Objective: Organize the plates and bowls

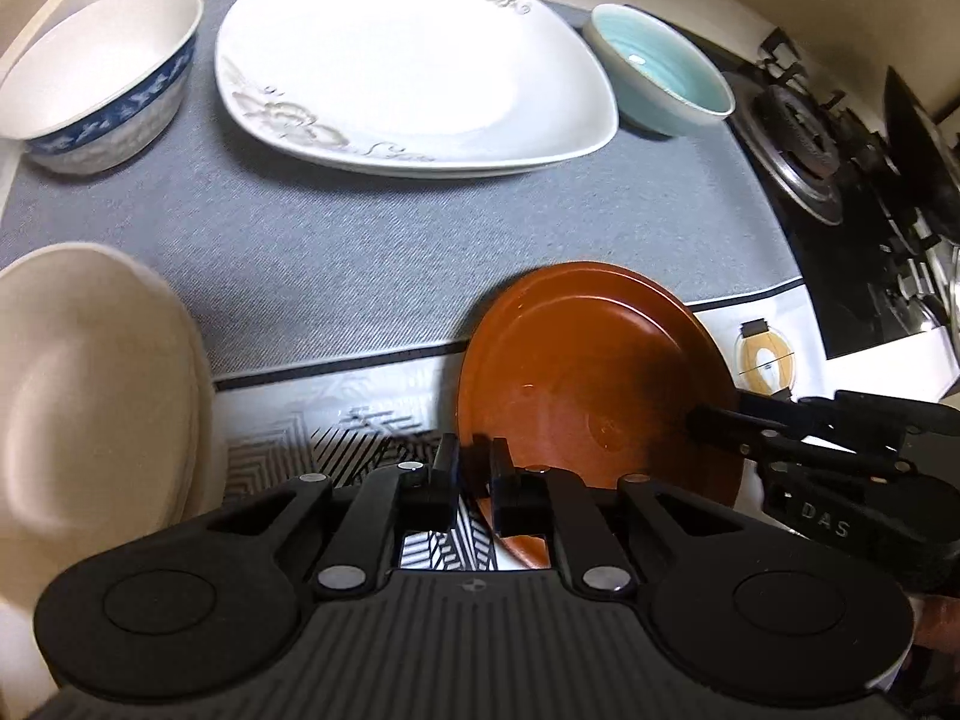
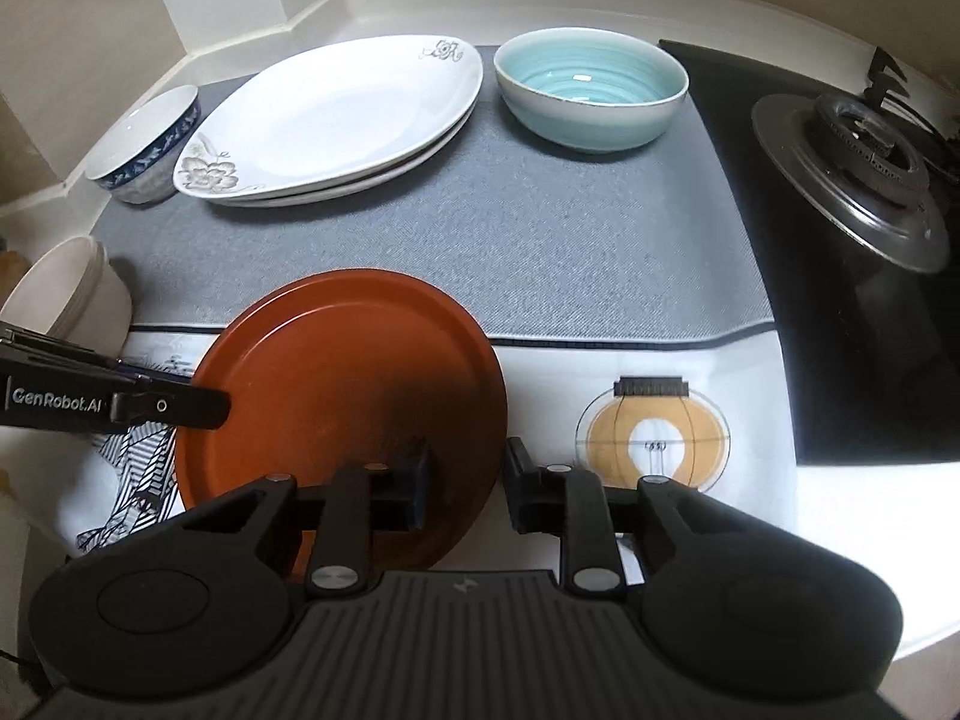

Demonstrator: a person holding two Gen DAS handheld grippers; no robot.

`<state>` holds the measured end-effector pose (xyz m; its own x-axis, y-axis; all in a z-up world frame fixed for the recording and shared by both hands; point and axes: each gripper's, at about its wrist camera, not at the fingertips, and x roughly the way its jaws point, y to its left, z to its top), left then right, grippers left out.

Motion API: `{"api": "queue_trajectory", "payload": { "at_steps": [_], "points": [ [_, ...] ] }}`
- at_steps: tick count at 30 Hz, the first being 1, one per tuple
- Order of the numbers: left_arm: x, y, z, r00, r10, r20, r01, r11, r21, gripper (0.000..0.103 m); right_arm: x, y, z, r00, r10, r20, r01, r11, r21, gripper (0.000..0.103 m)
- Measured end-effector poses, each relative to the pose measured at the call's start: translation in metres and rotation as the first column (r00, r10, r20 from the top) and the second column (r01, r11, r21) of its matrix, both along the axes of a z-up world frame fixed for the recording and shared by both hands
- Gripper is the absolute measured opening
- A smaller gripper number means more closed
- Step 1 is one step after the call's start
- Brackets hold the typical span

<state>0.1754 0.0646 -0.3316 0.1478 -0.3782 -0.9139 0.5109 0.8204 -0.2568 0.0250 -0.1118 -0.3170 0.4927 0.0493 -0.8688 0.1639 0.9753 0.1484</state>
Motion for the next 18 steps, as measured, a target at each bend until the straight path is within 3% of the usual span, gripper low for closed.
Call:
{"api": "queue_trajectory", "payload": {
  "at_steps": [3,8,18],
  "points": [
    [0.0,0.0,0.012,0.998,0.04,-0.045,-0.039,0.999,0.029,0.01,-0.001,-0.003,0.01,1.0,0.025,0.001,-0.025,1.0,0.014,0.016],
    [-0.004,0.003,0.065,0.994,0.056,0.089,-0.058,0.998,0.021,0.01,0.002,-0.005,0.048,0.99,0.059,0.128,-0.06,0.998,0.008,0.016],
    [0.039,0.027,0.124,0.964,0.217,0.152,-0.215,0.976,-0.032,0.01,0.037,0.002,0.089,0.962,0.094,0.256,-0.116,0.991,0.072,0.016]
  ]
}}
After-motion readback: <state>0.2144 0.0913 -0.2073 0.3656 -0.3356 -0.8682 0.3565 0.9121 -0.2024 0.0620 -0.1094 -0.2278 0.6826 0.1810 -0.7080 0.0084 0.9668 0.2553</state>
